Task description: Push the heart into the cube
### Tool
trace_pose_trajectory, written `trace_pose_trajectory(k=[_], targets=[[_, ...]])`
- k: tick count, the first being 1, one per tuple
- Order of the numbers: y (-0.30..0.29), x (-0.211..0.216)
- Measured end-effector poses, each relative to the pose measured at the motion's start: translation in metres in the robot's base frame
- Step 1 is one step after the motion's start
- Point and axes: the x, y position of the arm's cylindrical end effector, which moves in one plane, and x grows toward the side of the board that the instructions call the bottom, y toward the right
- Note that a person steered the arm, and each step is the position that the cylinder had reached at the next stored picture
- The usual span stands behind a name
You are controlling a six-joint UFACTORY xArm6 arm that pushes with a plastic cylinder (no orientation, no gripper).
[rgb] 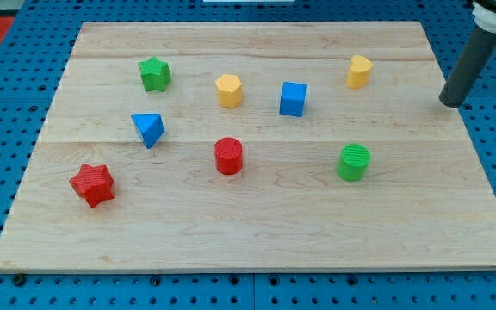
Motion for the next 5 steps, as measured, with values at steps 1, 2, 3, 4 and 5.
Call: trace_pose_trajectory(k=[1,2,3,4,5], targets=[[0.003,0.0],[-0.0044,0.0001],[-0.0062,0.0],[-0.0062,0.0],[-0.0062,-0.0001]])
